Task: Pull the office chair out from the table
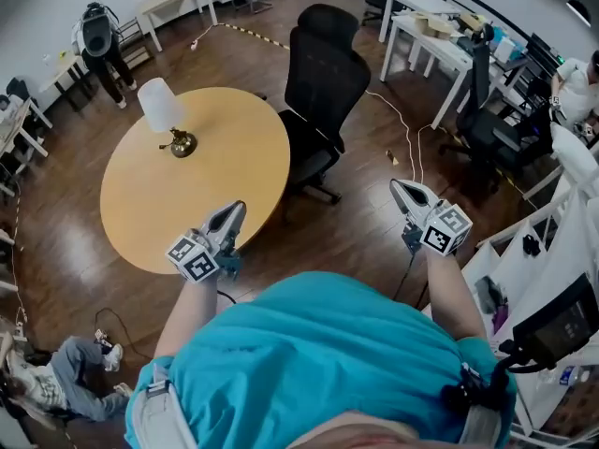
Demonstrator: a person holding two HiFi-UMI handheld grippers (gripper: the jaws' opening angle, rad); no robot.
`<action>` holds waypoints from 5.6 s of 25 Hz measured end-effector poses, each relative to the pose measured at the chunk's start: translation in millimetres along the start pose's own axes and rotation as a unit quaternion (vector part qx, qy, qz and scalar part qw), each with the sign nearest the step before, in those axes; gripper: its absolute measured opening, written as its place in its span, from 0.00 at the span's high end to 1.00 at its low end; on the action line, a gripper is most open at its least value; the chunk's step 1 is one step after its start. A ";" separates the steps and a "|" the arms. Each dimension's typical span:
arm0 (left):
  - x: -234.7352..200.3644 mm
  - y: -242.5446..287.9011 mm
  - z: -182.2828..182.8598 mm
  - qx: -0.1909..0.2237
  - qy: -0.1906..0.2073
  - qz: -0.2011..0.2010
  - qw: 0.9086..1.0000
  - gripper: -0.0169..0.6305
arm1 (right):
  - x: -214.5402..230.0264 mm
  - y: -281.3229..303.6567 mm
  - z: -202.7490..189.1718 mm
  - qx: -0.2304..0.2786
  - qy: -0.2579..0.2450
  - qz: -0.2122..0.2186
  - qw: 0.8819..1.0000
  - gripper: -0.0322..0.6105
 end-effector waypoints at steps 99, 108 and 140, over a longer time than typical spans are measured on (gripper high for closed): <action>-640.5 726.7 -165.1 -0.306 0.201 0.044 0.930 0.56 | 566.0 445.1 -119.2 -0.047 0.156 0.087 0.983 0.60; -639.5 761.2 -193.4 -0.311 0.198 0.050 0.928 0.58 | 605.9 430.5 -112.9 -0.040 0.160 0.068 0.984 0.60; -628.1 986.8 -339.3 -0.345 0.189 0.034 0.919 0.58 | 853.4 345.3 -56.3 -0.022 0.204 0.047 0.978 0.60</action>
Point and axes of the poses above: the fingertips, and each gripper's own axes: y forward along the fingers, x to its right, z out of its top, the point moved 1 cm from there along -y, backward along the fingers, and after that the axes turned 11 degrees about x, right-handed, at the moved point
